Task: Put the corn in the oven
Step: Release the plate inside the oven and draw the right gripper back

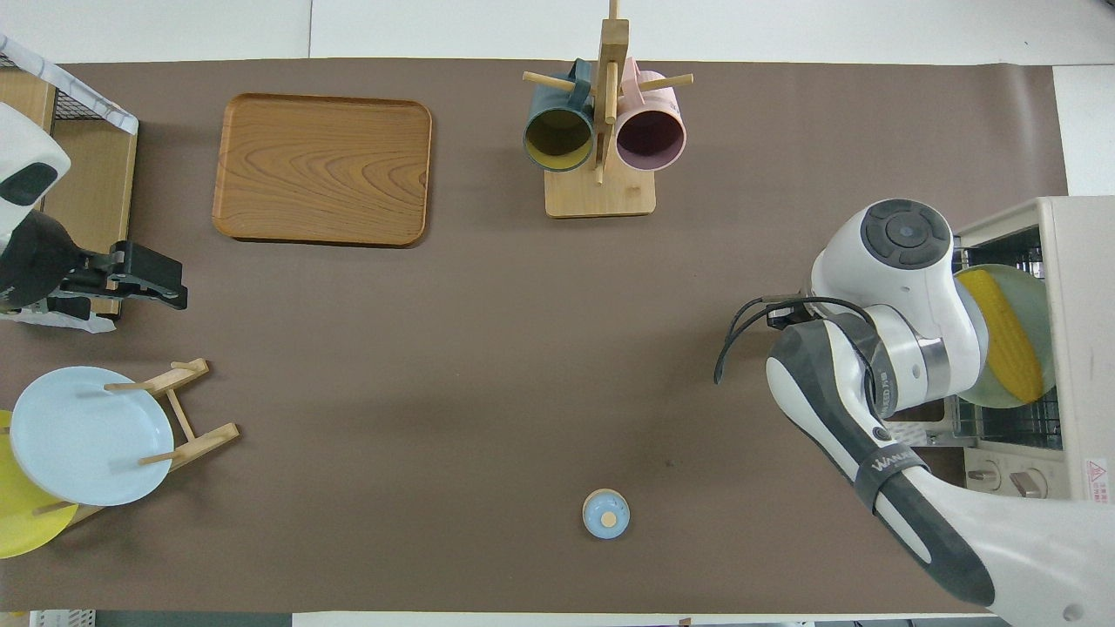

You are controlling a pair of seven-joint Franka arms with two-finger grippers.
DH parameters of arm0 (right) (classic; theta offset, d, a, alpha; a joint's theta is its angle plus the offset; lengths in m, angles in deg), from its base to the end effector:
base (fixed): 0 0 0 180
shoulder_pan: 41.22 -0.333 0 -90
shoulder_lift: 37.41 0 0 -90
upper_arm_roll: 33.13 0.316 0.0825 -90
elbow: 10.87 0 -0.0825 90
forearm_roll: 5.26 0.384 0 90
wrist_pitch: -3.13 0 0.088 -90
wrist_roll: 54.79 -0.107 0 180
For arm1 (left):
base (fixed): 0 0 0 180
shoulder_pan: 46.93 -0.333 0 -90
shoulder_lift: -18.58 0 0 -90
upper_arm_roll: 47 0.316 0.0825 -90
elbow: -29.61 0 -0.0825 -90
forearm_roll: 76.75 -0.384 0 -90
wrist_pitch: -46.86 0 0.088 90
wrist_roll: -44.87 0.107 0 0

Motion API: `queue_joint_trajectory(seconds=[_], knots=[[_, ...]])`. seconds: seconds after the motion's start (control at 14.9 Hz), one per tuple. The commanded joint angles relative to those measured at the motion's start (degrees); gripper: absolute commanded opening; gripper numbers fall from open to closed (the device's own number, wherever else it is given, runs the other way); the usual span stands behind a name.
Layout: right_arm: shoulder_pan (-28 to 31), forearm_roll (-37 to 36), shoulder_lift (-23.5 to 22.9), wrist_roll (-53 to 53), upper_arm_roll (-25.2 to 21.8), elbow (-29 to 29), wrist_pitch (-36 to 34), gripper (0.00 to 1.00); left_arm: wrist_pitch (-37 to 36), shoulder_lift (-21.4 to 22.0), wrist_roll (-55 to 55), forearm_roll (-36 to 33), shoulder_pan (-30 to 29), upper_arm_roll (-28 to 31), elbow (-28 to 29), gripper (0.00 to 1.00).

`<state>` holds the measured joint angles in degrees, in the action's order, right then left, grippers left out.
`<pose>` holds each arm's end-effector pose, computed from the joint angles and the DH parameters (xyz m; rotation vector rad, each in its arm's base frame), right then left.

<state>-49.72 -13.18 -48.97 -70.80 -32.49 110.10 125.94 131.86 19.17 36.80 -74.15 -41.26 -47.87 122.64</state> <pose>0.5458 0.0818 0.3072 2.9922 -0.0525 -0.2129 0.5357 -0.0667 0.5985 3.1059 0.0399 -0.2093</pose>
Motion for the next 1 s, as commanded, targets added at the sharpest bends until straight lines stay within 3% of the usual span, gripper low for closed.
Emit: queue_joint_trajectory(seconds=[0.0, 0.54, 0.94], knots=[[1.4, -0.5, 0.6, 0.9, 0.2, 1.6, 0.8, 0.0, -0.7, 0.6, -0.1, -0.7, 0.1, 0.2, 0.0, 1.0], [3.8, -5.8, 0.7, 3.1, 0.2, 2.9, 0.0, 0.0, -0.7, 0.6, -0.1, -0.7, 0.1, 0.2, 0.0, 1.0], [3.8, -17.4, 0.7, 3.3, 0.2, 0.9, -4.6, 0.0, -0.7, 0.6, -0.1, -0.7, 0.1, 0.2, 0.0, 1.0]])
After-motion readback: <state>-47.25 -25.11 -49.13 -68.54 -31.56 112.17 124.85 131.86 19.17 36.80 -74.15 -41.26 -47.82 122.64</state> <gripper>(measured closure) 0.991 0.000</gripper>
